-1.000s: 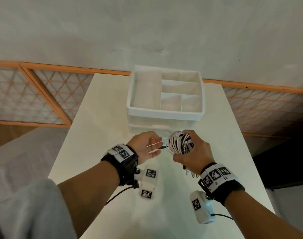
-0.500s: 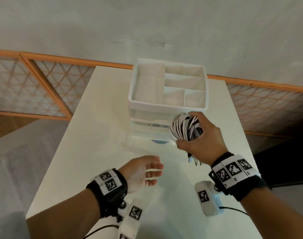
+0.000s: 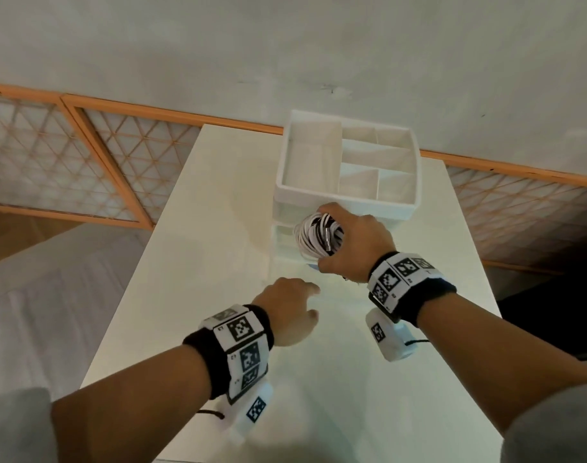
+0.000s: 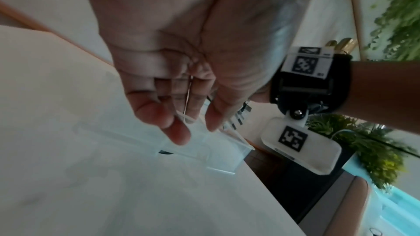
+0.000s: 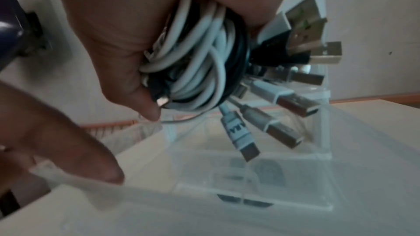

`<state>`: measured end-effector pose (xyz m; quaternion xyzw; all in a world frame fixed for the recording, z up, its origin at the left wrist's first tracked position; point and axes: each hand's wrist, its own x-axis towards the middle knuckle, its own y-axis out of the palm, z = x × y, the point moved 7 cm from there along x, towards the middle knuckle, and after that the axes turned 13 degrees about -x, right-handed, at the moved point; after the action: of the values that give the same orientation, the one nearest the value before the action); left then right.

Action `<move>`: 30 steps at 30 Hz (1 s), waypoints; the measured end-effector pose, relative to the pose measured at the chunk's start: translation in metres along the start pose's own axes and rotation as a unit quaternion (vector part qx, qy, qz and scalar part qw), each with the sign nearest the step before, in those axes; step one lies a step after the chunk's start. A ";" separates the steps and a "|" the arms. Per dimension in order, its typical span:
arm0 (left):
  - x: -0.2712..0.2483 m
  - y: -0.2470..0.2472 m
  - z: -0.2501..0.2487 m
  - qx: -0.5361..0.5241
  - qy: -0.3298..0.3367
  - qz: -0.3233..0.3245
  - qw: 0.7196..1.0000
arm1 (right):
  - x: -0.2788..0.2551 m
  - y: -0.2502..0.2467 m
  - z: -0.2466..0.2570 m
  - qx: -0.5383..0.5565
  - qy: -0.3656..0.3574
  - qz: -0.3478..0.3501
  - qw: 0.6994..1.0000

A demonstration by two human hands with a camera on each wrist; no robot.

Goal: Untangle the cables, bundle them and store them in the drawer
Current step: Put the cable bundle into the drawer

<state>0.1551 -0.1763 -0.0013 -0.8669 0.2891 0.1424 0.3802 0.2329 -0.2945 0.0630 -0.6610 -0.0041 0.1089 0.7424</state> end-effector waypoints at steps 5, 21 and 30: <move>-0.011 -0.039 -0.006 -0.069 0.045 -0.207 0.975 | 0.013 0.037 0.002 -0.085 -0.023 0.075 0.993; 0.044 -0.015 -0.021 0.139 0.022 -0.117 0.983 | -0.009 0.046 -0.010 -0.033 -0.044 0.098 0.994; 0.041 -0.015 -0.034 0.120 0.060 -0.097 0.986 | -0.080 0.091 0.002 -0.082 -0.033 -0.038 0.995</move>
<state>0.1974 -0.2099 0.0113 -0.8458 0.2408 0.0169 0.4757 0.1403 -0.2965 -0.0149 -0.7152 -0.0623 0.1018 0.6886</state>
